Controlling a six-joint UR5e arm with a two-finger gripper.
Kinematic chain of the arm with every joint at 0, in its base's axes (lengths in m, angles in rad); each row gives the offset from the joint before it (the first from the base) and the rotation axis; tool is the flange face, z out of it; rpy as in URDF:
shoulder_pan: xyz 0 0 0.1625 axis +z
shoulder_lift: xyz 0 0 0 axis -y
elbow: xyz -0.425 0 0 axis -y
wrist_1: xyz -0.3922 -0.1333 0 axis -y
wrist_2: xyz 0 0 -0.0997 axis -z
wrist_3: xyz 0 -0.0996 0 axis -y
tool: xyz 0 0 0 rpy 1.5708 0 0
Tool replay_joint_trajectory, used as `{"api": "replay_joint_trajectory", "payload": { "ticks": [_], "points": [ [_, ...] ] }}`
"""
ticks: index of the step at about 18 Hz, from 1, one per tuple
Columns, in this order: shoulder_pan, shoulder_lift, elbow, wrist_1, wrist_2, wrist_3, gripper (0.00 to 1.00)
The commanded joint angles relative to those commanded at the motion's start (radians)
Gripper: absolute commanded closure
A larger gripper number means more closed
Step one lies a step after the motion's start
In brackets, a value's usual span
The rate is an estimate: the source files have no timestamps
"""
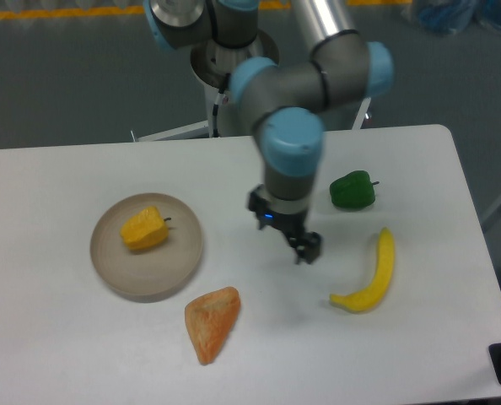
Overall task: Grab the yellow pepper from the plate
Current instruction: 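Move the gripper from beside the banana over the yellow pepper on the plate, then lower the gripper onto the yellow pepper and close on it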
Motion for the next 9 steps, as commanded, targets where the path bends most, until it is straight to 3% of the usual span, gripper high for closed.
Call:
{"api": "replay_joint_trajectory", "payload": {
  "ticks": [5,9],
  "points": [
    [-0.152,0.005,-0.045,0.002,0.002,-0.14,0.0],
    [-0.208,-0.003,-0.077,0.012,0.003,-0.162,0.0]
  ]
}}
